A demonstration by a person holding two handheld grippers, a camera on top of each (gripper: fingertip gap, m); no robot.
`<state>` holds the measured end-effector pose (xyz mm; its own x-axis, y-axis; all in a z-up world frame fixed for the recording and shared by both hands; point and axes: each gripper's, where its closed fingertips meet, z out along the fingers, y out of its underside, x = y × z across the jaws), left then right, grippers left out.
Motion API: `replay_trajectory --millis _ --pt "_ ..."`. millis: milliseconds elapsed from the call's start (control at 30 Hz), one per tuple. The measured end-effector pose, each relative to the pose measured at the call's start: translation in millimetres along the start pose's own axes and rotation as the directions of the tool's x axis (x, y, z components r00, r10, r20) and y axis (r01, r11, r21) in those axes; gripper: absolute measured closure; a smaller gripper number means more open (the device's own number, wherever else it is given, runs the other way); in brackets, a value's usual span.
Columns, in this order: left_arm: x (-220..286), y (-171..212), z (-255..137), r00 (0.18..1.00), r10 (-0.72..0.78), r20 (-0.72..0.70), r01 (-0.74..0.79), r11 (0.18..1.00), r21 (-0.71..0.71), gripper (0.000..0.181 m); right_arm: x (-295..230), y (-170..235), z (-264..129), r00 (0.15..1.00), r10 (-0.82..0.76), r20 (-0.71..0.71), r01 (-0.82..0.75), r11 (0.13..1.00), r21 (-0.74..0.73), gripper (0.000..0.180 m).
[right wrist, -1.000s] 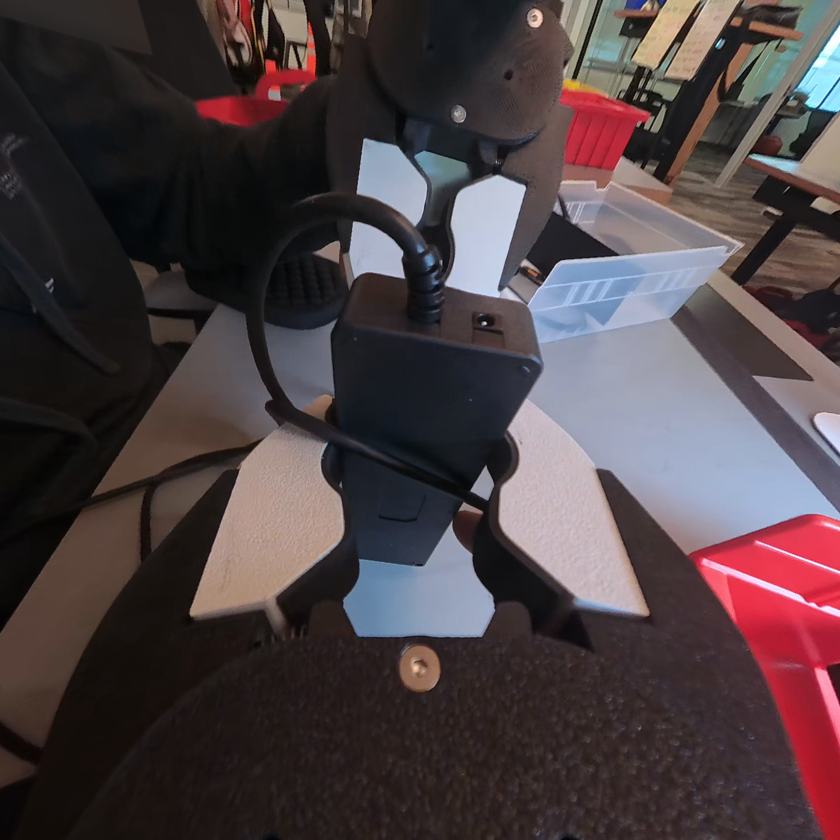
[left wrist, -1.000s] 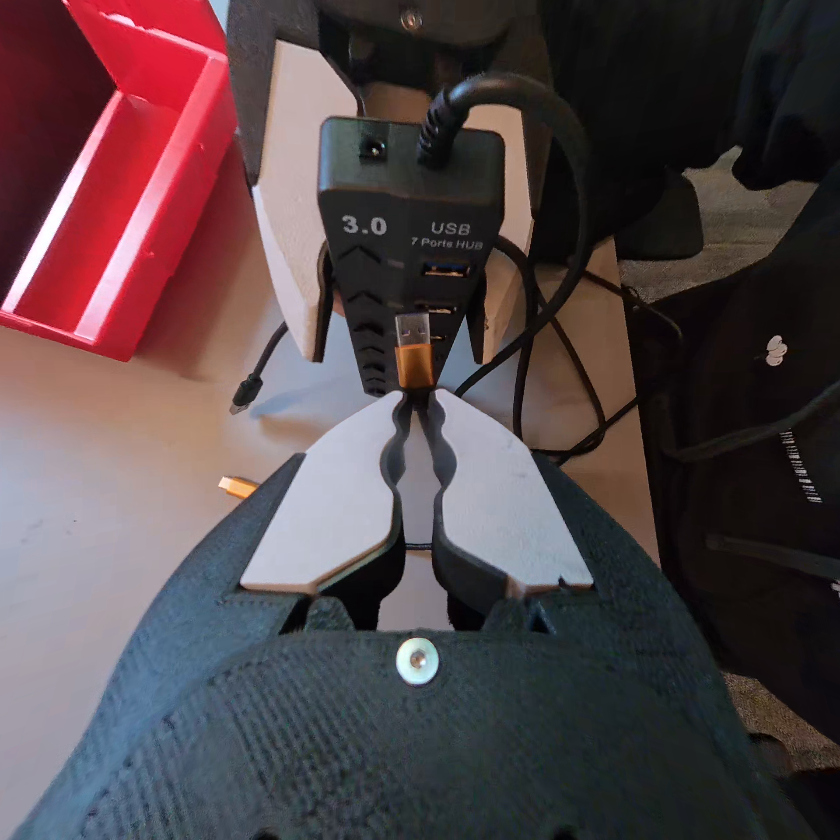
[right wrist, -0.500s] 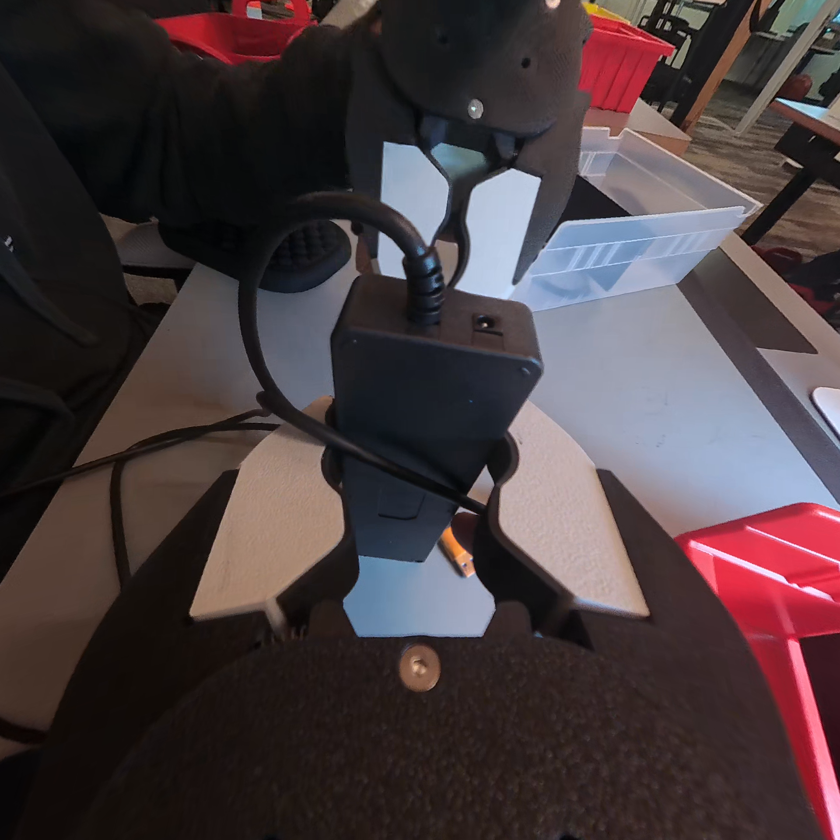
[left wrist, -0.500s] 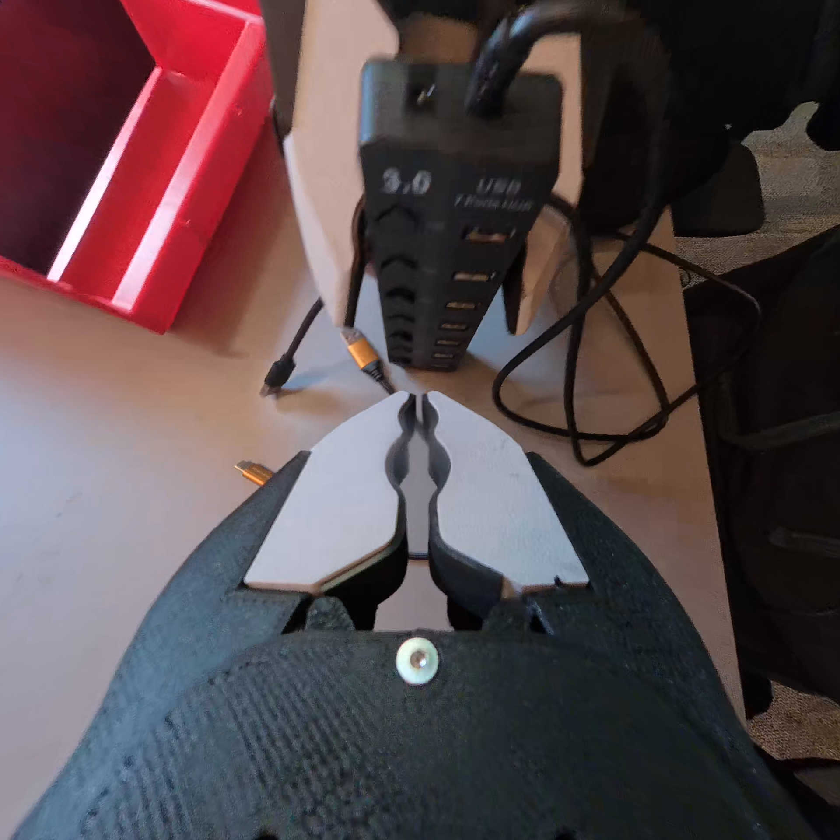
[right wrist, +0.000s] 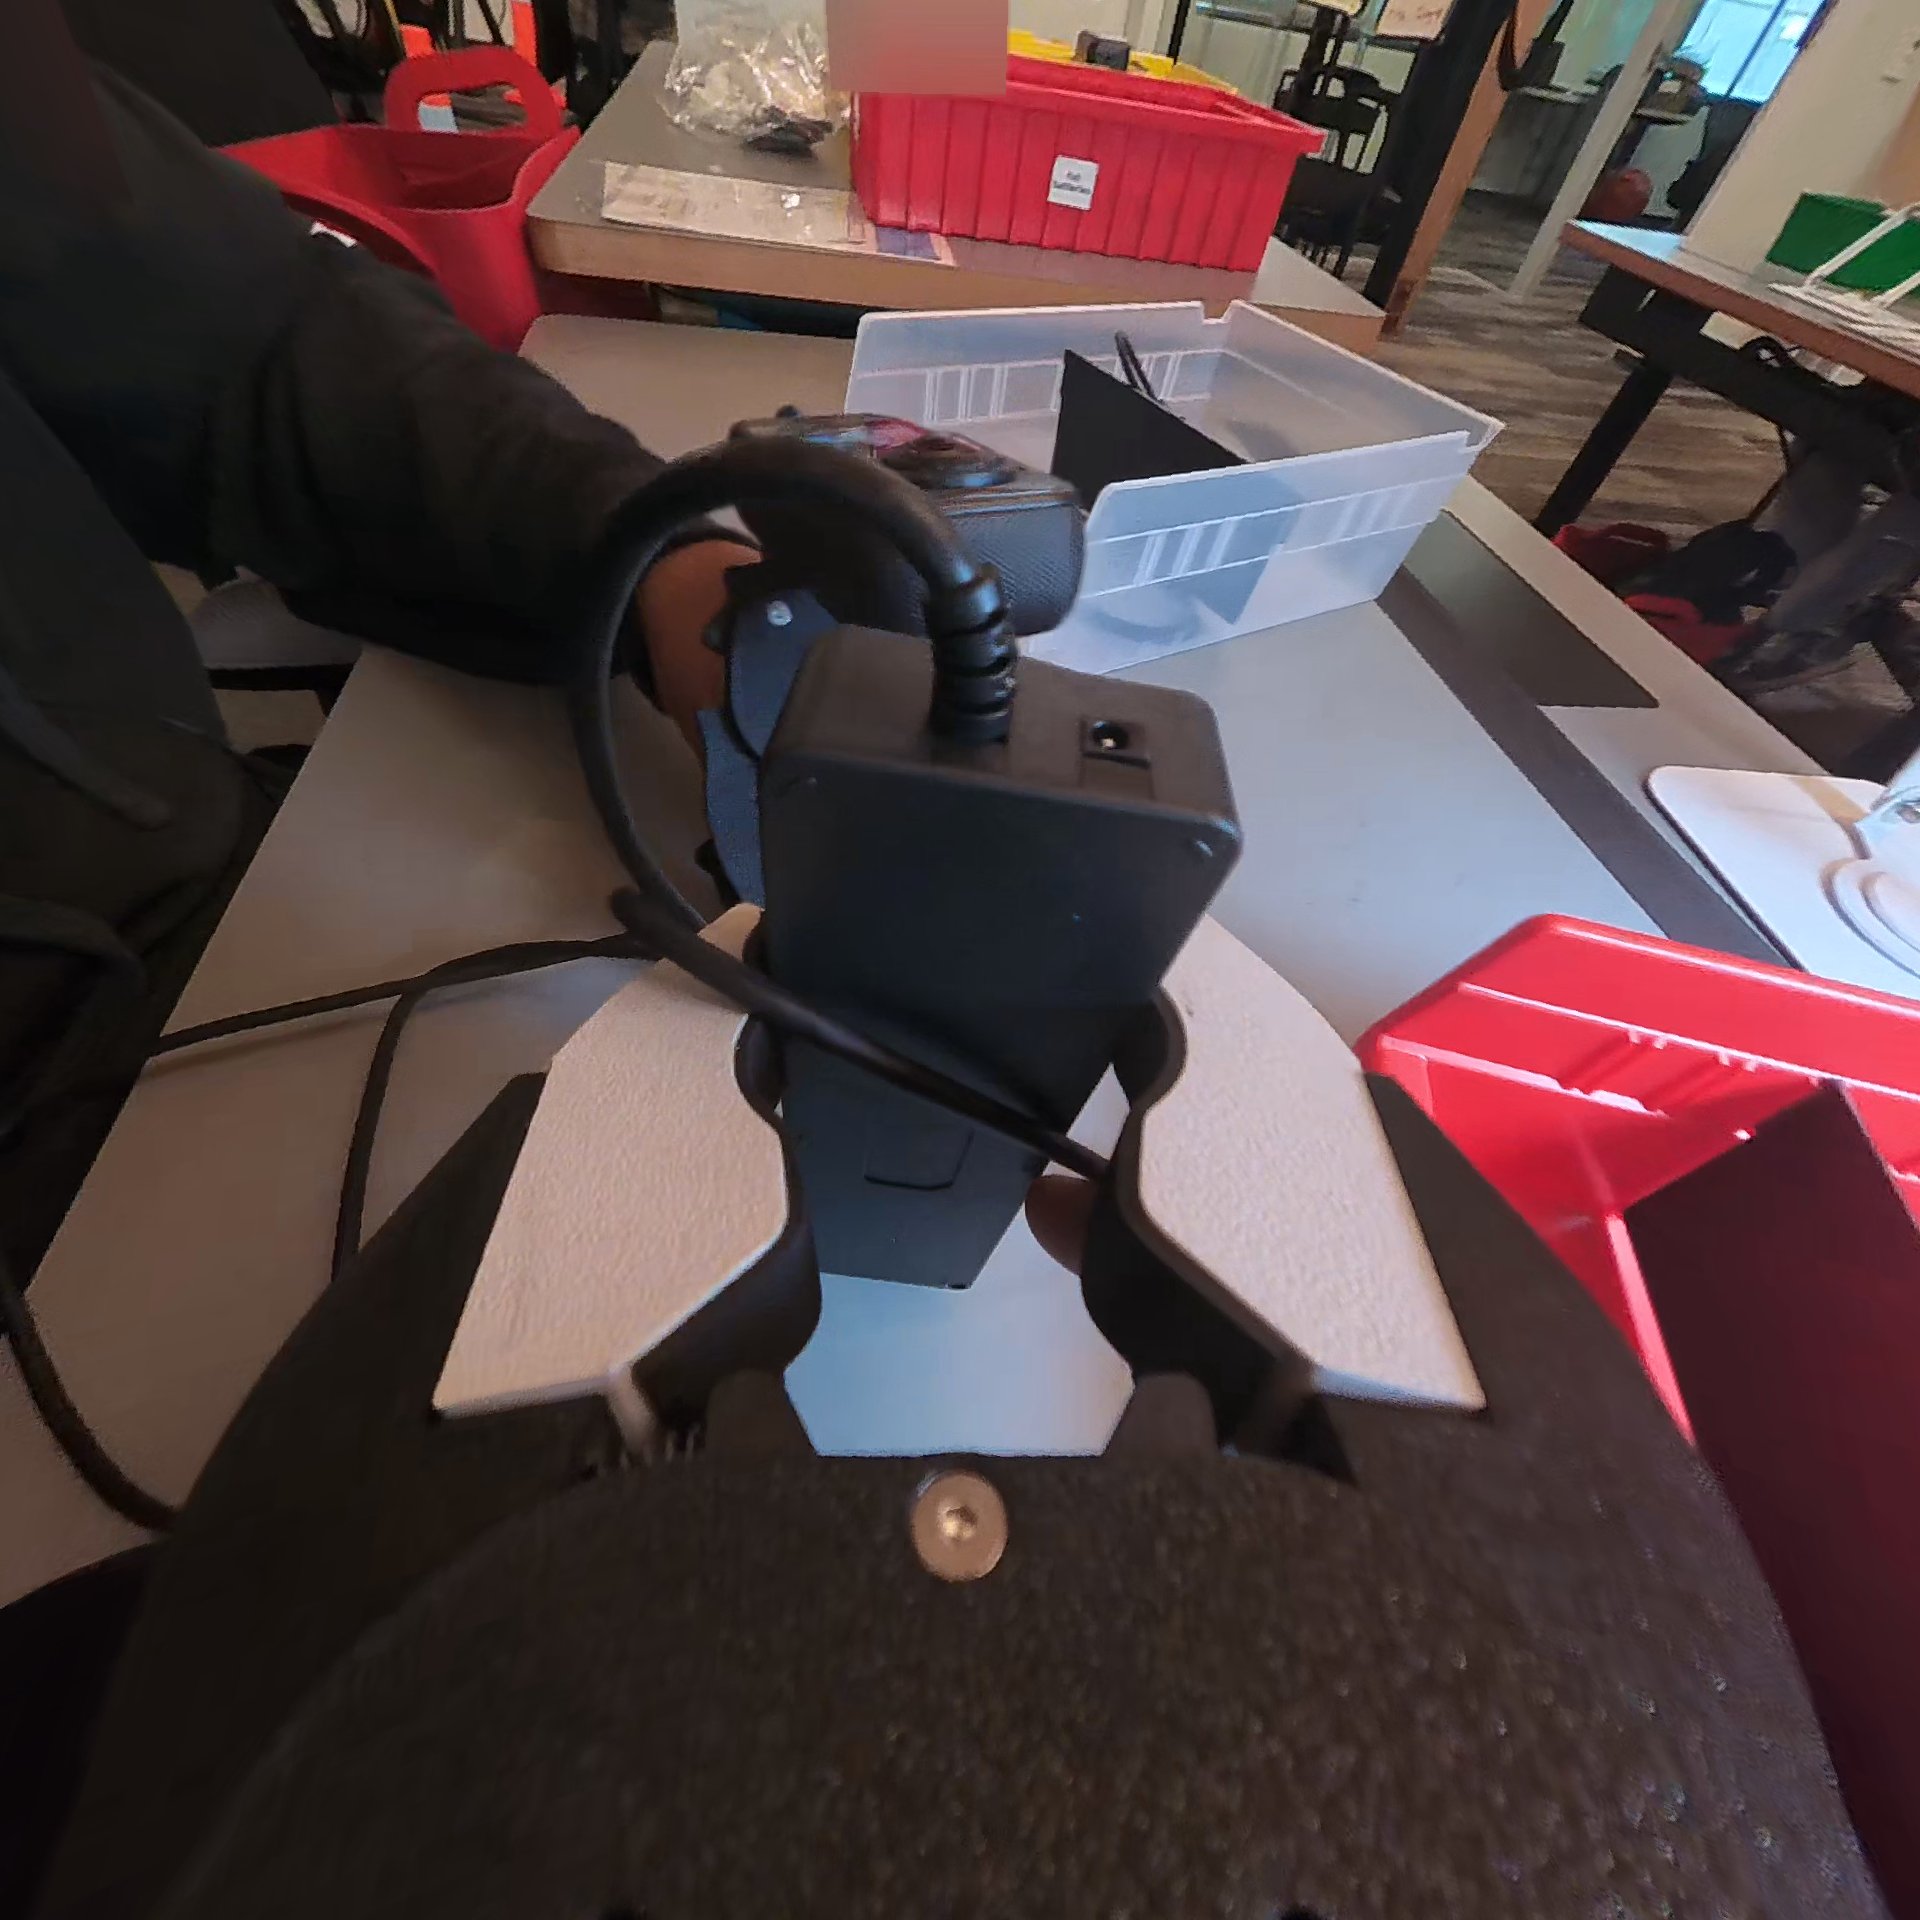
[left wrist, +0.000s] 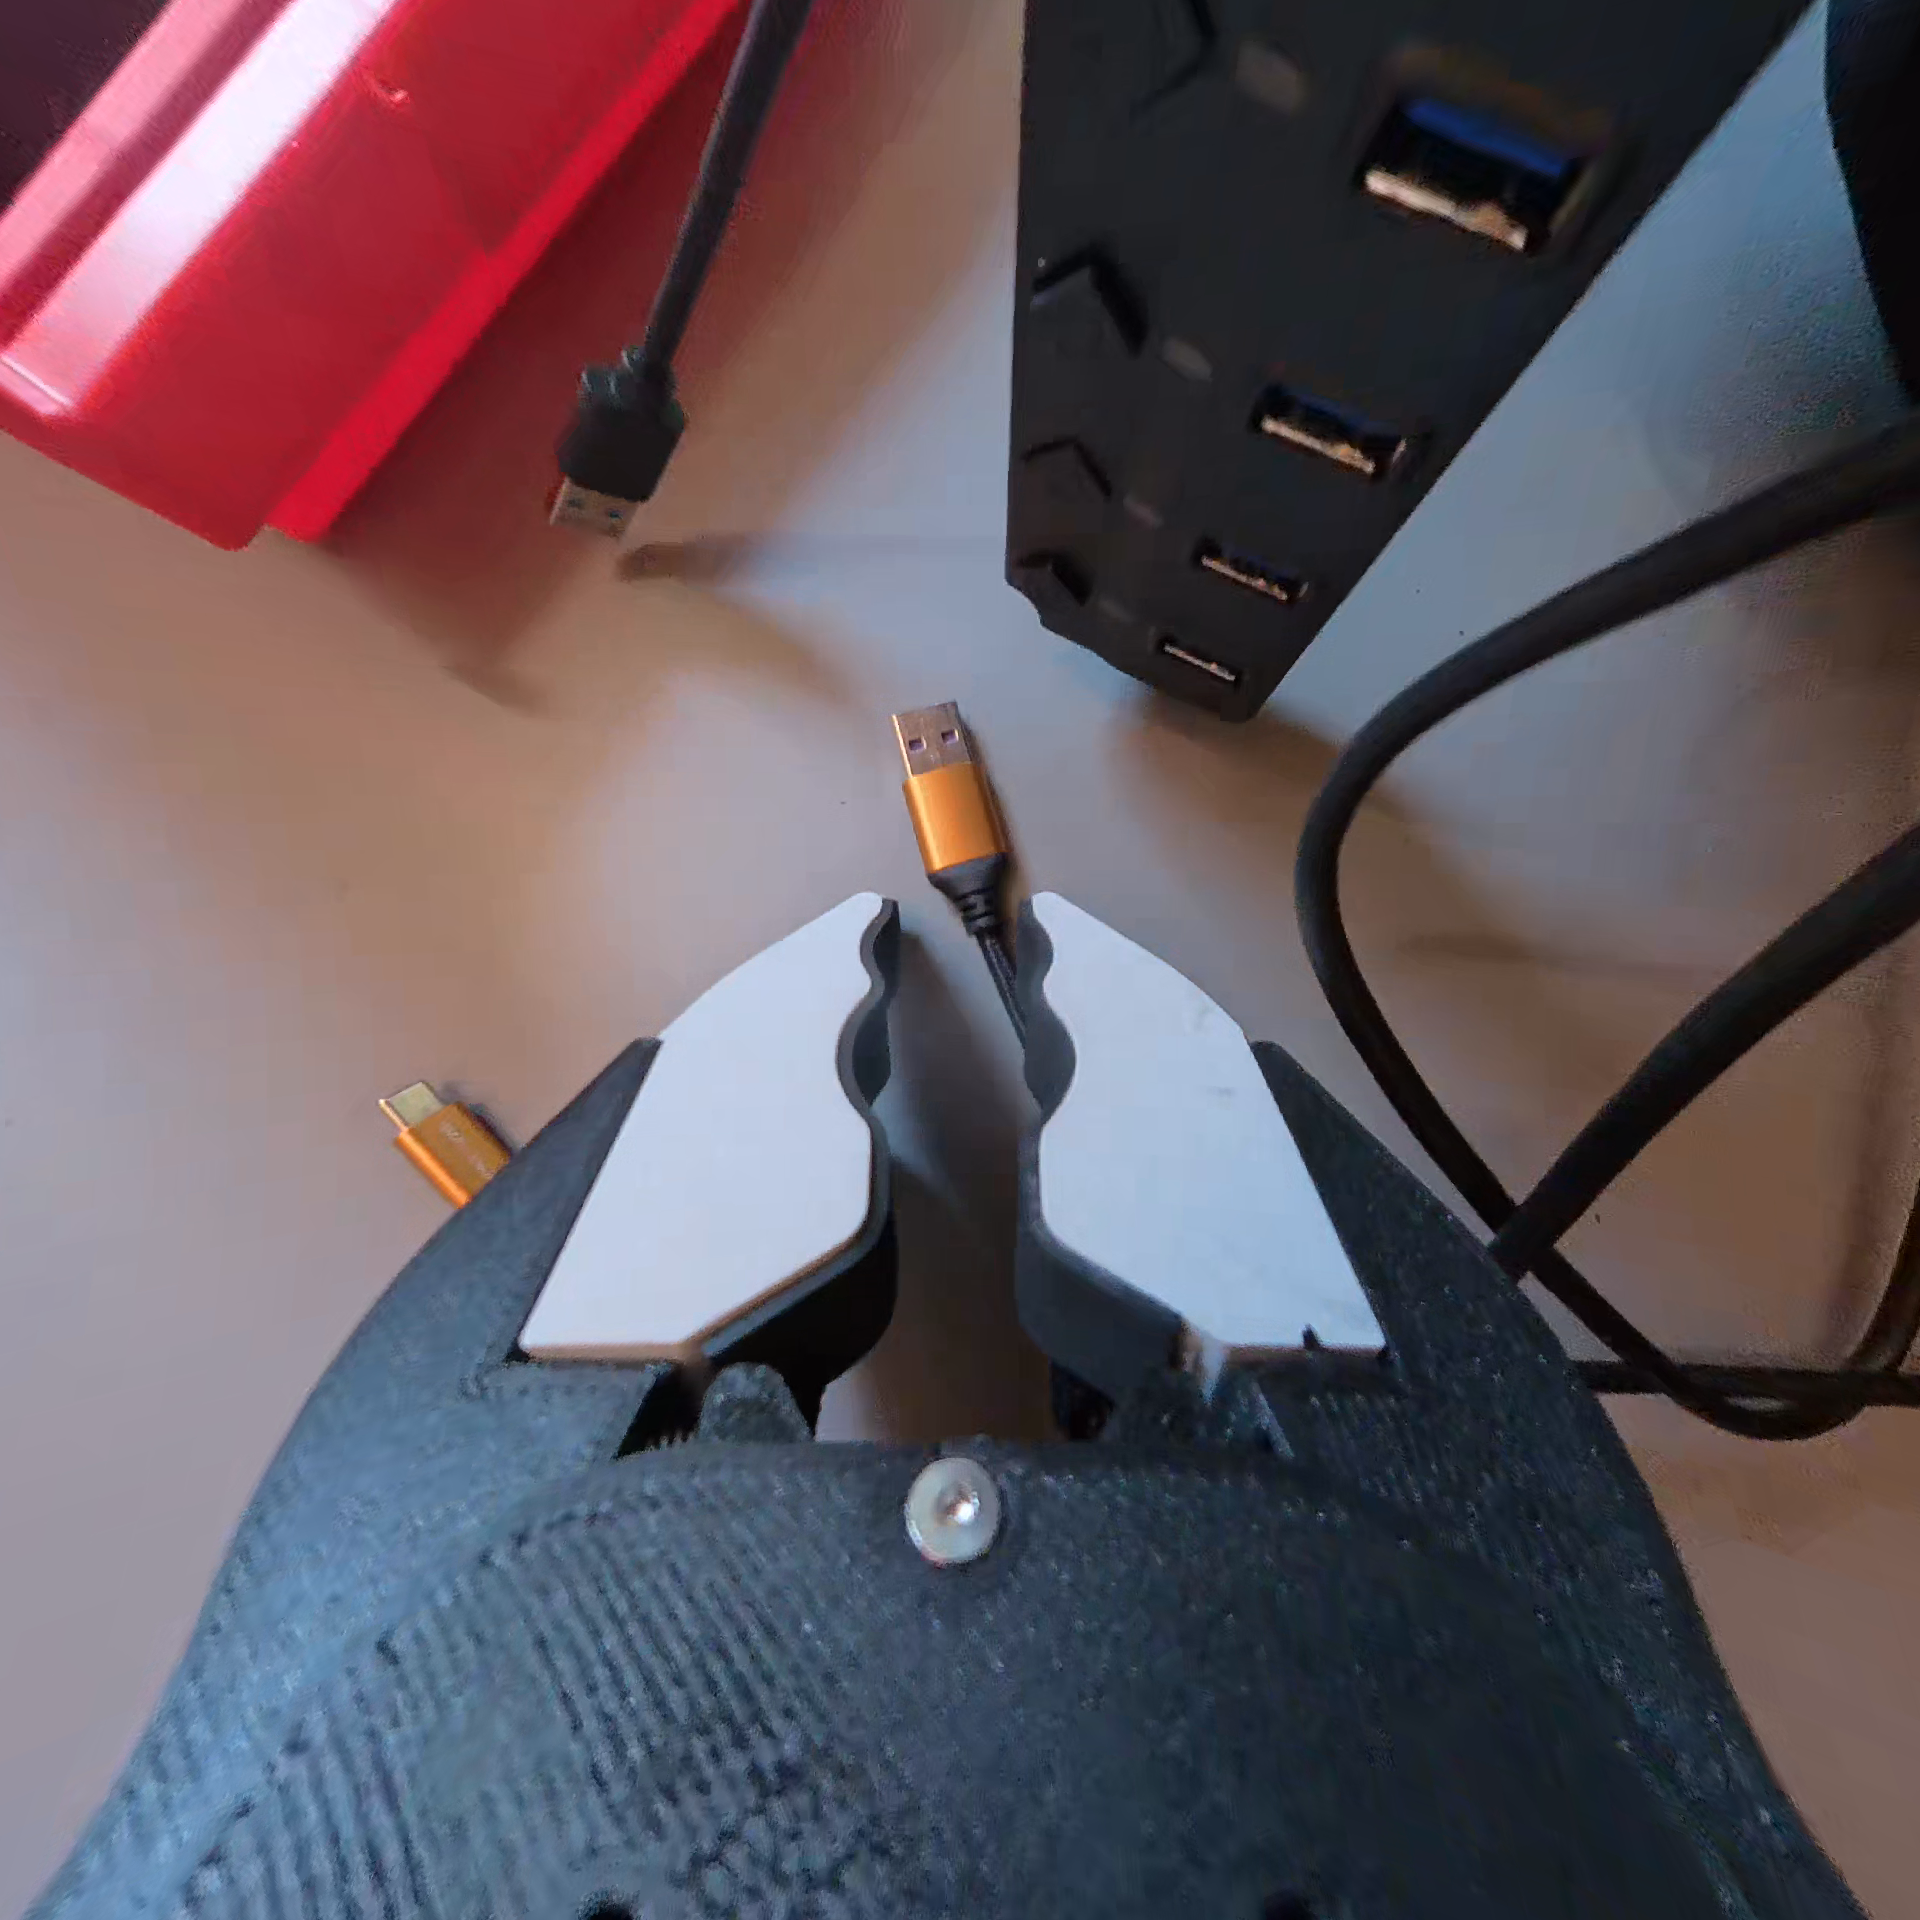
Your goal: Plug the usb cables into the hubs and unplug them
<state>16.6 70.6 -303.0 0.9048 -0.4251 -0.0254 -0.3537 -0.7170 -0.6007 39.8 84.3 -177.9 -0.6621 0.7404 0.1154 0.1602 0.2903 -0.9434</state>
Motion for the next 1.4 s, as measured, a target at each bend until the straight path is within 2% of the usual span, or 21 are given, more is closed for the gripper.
replay_trajectory --millis 200,300,433,533,600,700,1000,1400 --pt "-0.3 -1.1 1.1 0.998 0.046 0.042 -0.047 0.998 0.029 0.173 0.9 -2.2 -4.2 1.0 0.003 -0.005 -0.003 1.0 0.018 0.116" --pt "-6.1 4.3 -6.5 0.995 0.102 0.011 -0.102 0.995 -0.002 0.174 -2.8 -2.6 -2.0 1.0 -0.005 0.005 0.005 1.0 0.017 0.116" --pt "-11.2 -15.4 -63.2 0.985 0.026 -0.171 -0.004 0.992 0.125 0.174 -10.8 -3.9 2.2 0.999 -0.024 0.032 0.024 1.0 0.01 0.116" --pt "6.3 -29.3 -104.0 0.971 0.116 -0.211 -0.082 0.983 0.161 0.174 -17.8 -8.0 9.5 0.997 -0.032 0.069 0.031 0.999 0.017 0.116" --pt "21.4 -32.0 -114.1 0.96 0.187 -0.207 -0.16 0.977 0.139 0.174 -22.2 -9.5 16.2 0.995 -0.036 0.093 0.034 0.999 0.017 0.116" --pt "36.7 -33.7 -115.2 0.946 0.248 -0.209 -0.229 0.967 0.113 0.174 -28.0 -8.6 25.6 0.992 -0.04 0.118 0.04 0.999 0.005 0.116" --pt "37.6 -29.7 -109.2 0.947 0.264 -0.182 -0.257 0.964 0.061 0.174 -35.8 -8.9 36.5 0.99 -0.063 0.127 0.065 0.998 -0.011 0.116" --pt "40.4 -40.1 -116.4 0.938 0.229 -0.262 -0.183 0.965 0.187 0.174 -36.0 -14.6 32.6 0.992 -0.046 0.12 0.044 0.999 0.021 0.116"
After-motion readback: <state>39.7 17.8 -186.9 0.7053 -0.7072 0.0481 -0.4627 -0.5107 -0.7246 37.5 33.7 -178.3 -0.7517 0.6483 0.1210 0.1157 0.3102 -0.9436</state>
